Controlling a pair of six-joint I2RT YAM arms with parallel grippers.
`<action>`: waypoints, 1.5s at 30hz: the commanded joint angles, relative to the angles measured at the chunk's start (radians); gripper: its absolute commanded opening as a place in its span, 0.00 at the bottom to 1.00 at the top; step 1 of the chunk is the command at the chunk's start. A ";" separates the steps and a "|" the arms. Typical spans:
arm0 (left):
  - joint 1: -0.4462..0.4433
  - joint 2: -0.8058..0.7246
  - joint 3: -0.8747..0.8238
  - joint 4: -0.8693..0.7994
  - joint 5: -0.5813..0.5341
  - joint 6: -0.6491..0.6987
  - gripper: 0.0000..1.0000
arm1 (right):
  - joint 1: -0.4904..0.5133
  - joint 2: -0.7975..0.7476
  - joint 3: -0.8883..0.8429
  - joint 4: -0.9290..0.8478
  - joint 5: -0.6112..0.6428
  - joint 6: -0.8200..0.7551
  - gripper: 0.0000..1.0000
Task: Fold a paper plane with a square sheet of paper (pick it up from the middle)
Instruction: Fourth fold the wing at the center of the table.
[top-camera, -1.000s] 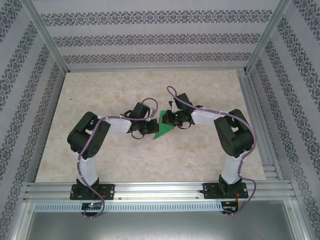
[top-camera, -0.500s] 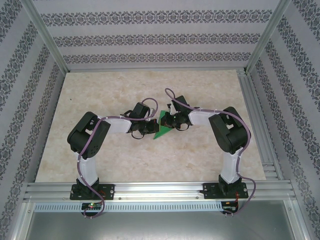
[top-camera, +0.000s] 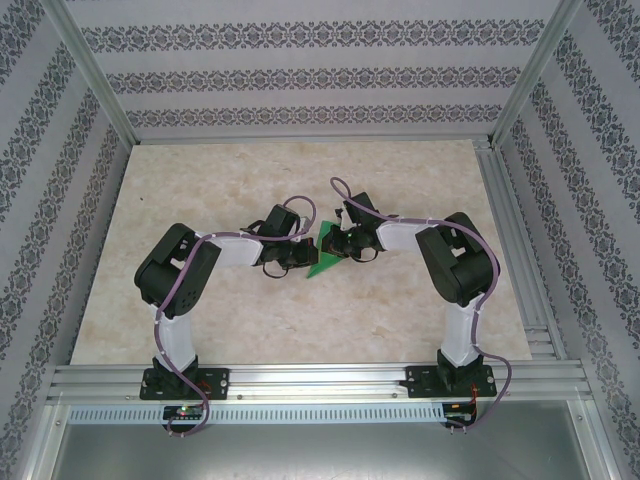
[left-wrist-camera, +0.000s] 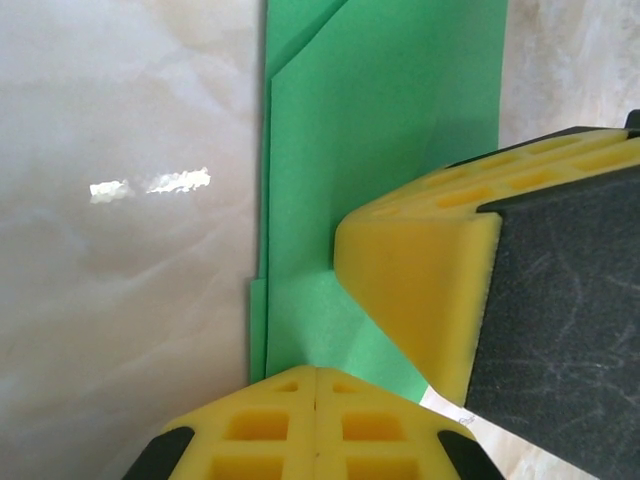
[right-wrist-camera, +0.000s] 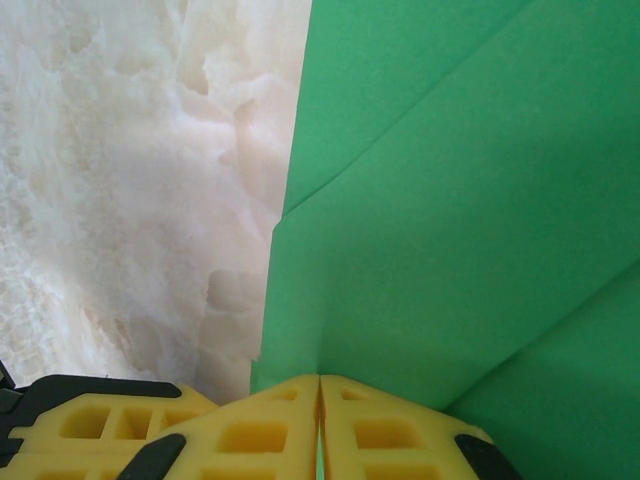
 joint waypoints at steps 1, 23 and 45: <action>-0.012 -0.050 0.008 -0.063 0.045 0.013 0.09 | -0.011 0.045 -0.028 -0.027 0.037 -0.001 0.11; -0.044 -0.066 -0.015 -0.164 -0.040 0.029 0.14 | -0.011 0.070 -0.021 -0.038 0.039 0.007 0.10; -0.052 -0.123 -0.021 -0.197 -0.069 0.044 0.13 | -0.013 0.078 -0.017 -0.052 0.048 0.006 0.10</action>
